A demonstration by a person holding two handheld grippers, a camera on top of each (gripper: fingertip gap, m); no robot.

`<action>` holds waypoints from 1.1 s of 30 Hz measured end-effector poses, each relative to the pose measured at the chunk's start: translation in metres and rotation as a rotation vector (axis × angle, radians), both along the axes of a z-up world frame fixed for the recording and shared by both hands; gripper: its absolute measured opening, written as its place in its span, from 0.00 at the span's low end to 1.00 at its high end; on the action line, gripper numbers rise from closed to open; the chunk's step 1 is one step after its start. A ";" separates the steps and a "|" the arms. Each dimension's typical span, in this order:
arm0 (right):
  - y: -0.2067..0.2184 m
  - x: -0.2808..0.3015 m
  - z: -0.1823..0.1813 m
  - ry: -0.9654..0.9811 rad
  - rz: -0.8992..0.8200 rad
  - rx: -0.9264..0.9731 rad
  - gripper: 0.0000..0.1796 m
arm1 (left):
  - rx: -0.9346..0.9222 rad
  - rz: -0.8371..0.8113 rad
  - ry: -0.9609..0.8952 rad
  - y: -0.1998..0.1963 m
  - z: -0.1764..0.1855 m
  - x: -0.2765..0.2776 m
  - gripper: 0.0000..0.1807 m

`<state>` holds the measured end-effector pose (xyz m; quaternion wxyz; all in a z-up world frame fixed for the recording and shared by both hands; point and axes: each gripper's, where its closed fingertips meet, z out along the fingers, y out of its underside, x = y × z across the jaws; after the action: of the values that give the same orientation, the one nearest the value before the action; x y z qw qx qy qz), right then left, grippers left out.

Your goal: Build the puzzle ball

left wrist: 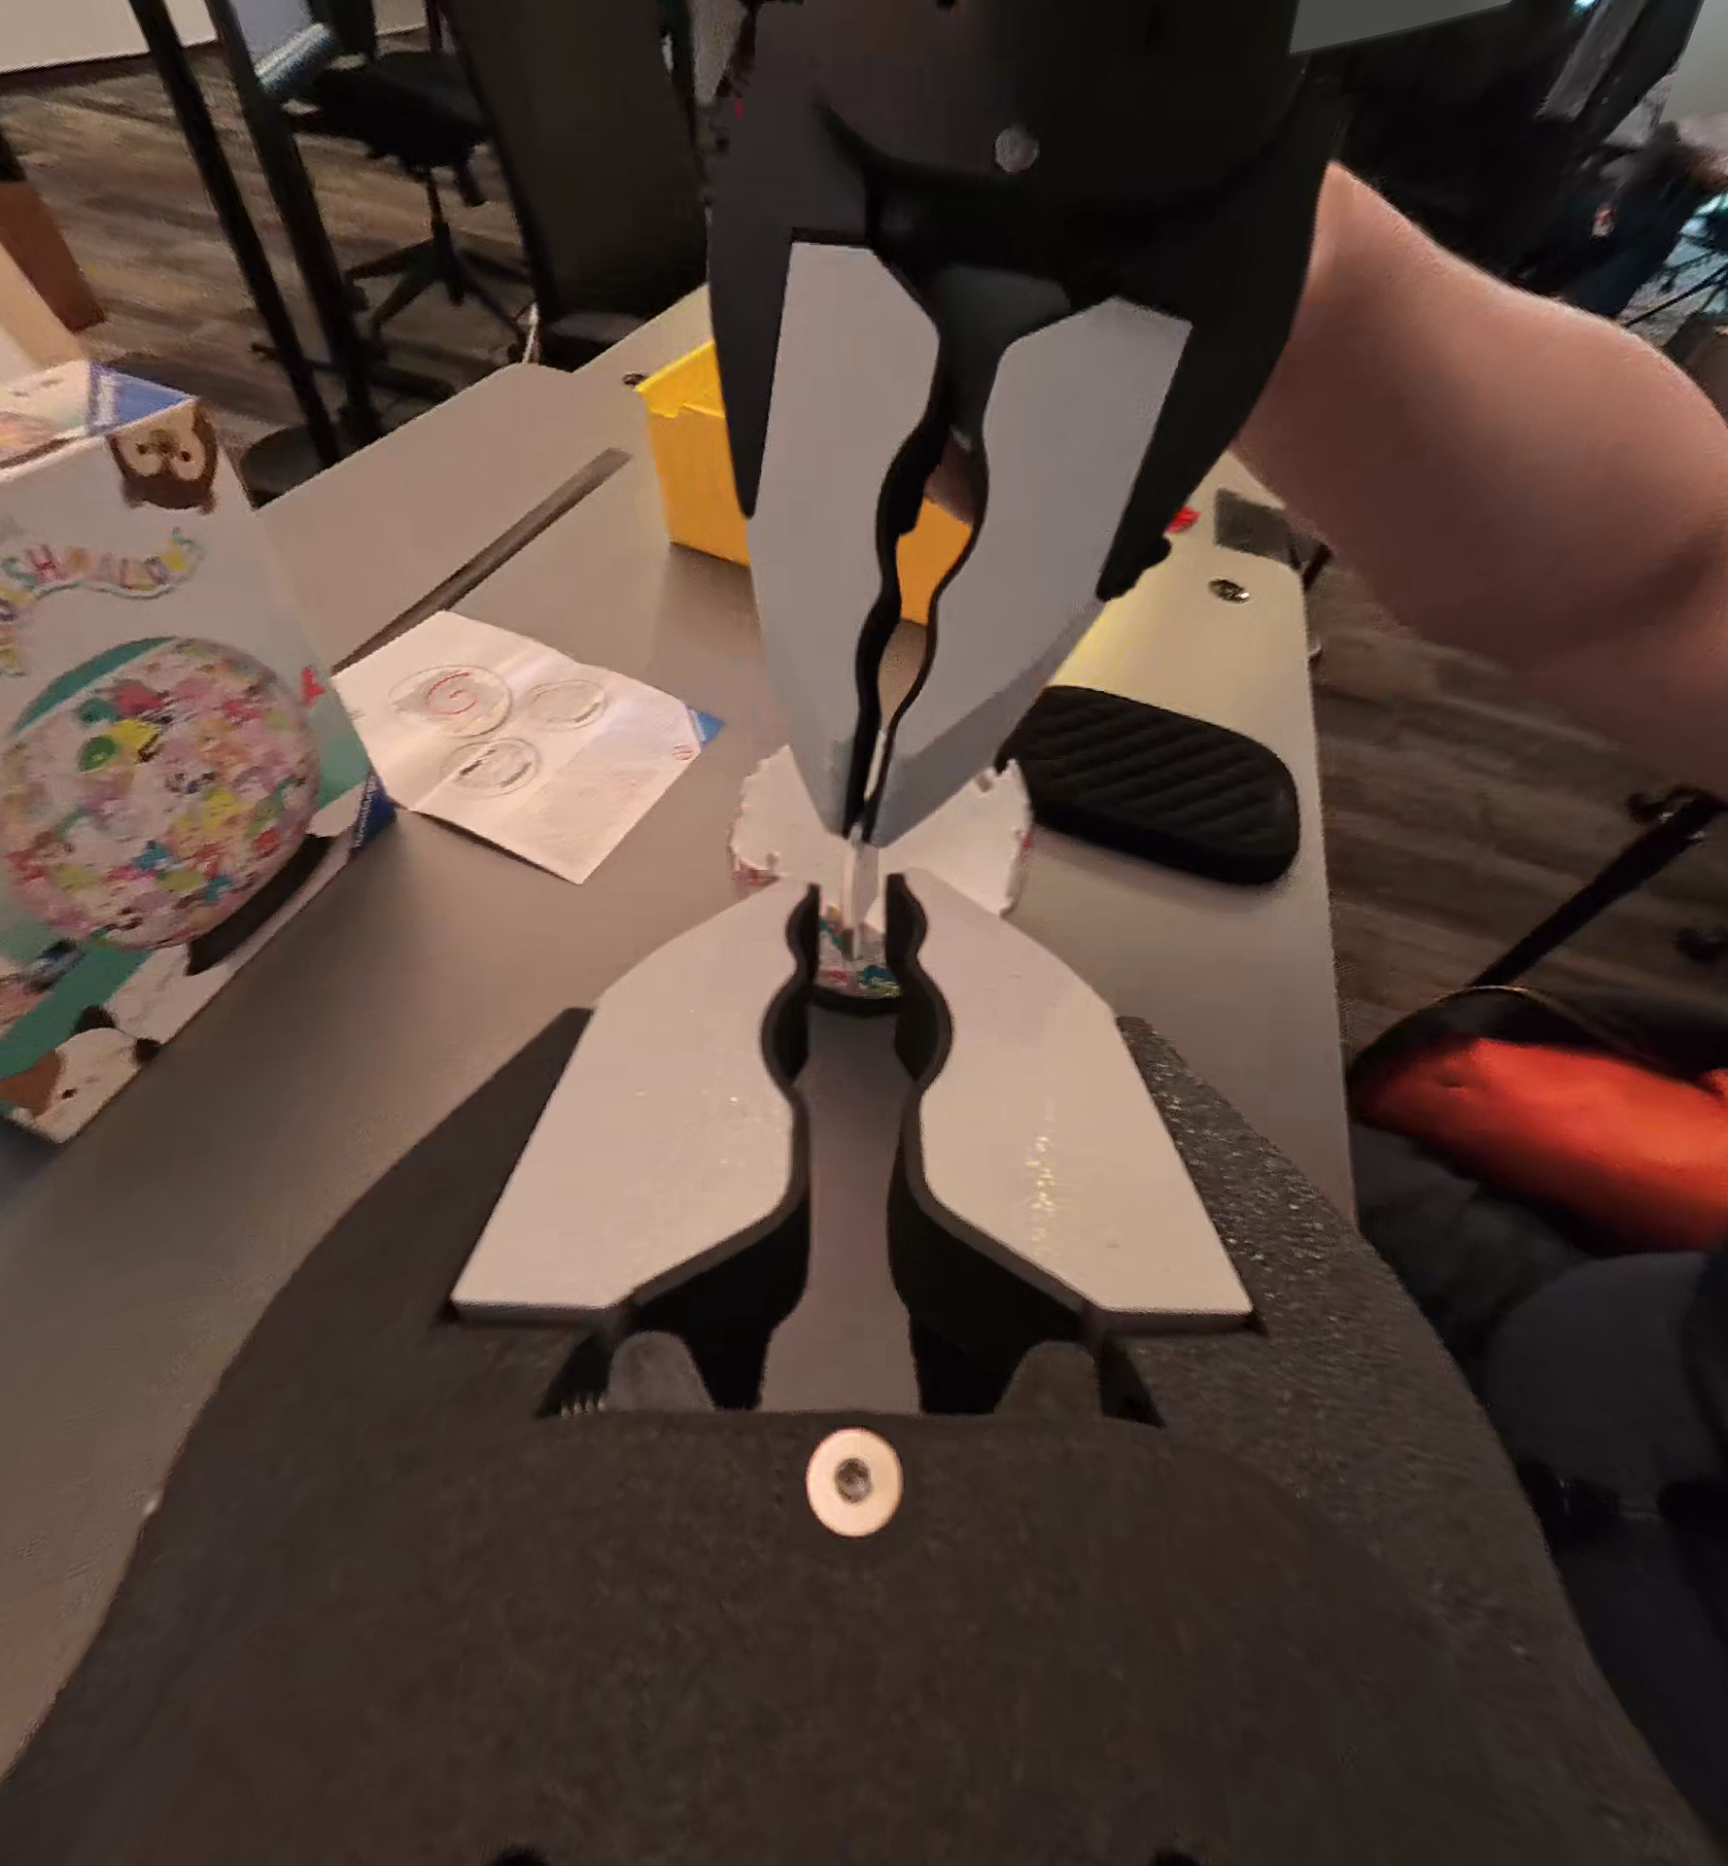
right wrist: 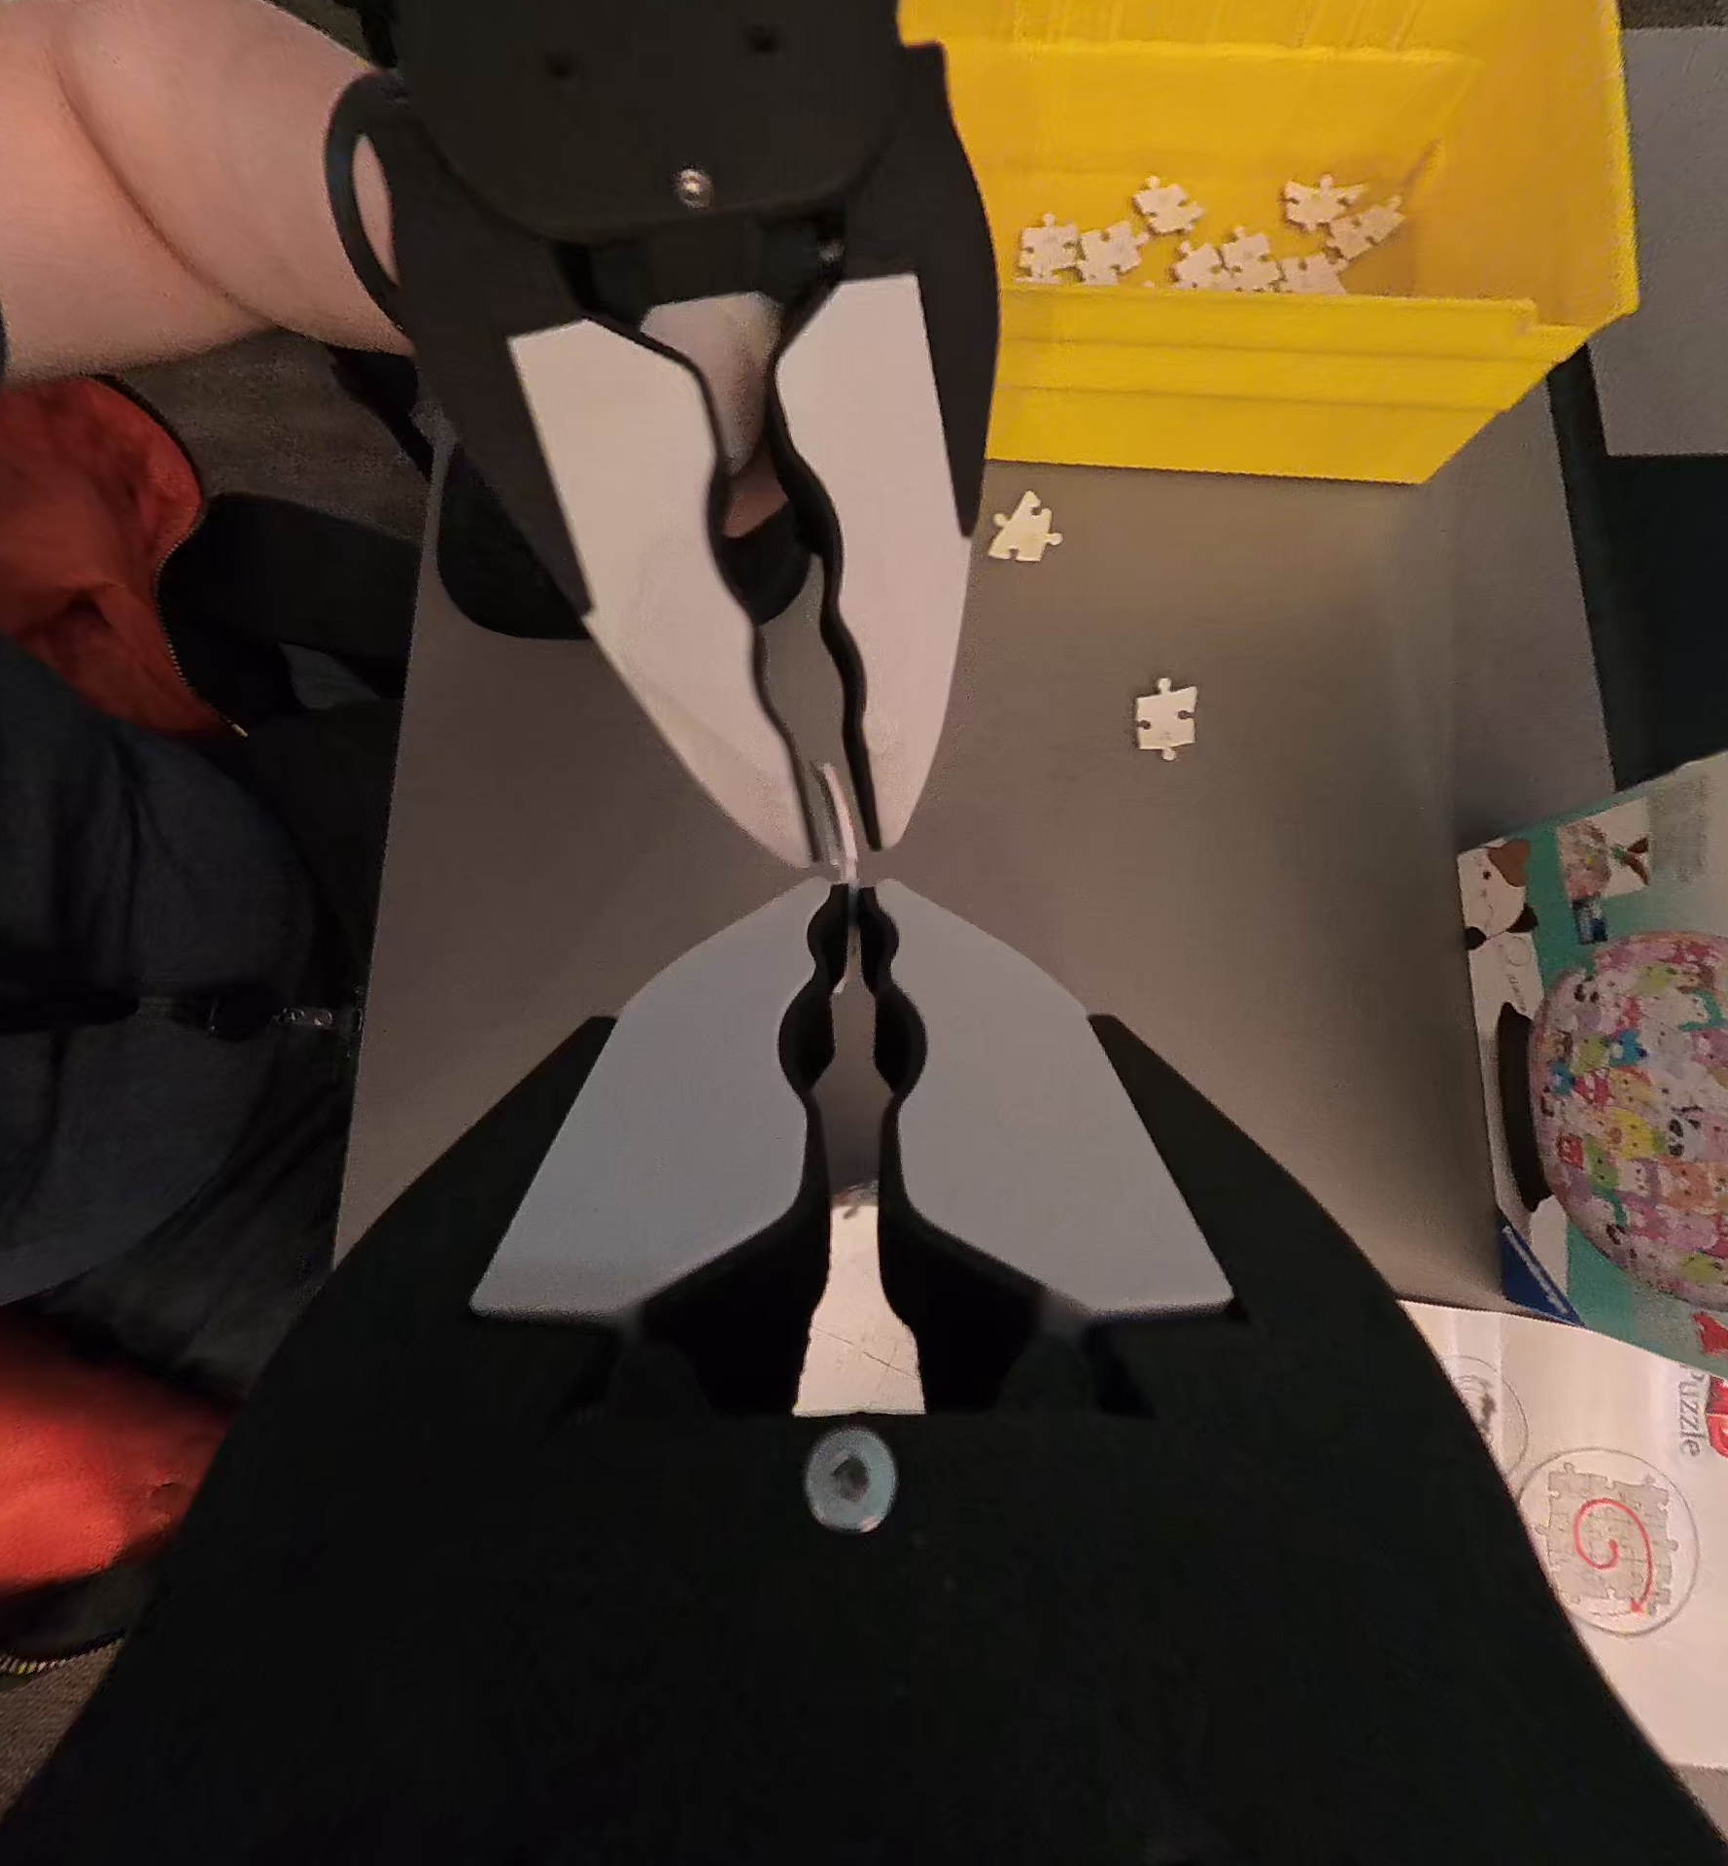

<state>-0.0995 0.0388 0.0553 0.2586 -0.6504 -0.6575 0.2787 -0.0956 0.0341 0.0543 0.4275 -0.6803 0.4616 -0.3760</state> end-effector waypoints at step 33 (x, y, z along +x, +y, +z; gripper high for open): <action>0.035 0.183 -0.006 0.828 -0.664 -0.024 0.11 | -0.197 -0.291 -0.218 0.042 0.000 0.165 0.01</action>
<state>0.0840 0.0741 0.0488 0.5635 -0.6621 -0.2561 0.4226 0.0696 0.0766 0.0541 0.3473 -0.6003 0.4669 -0.5487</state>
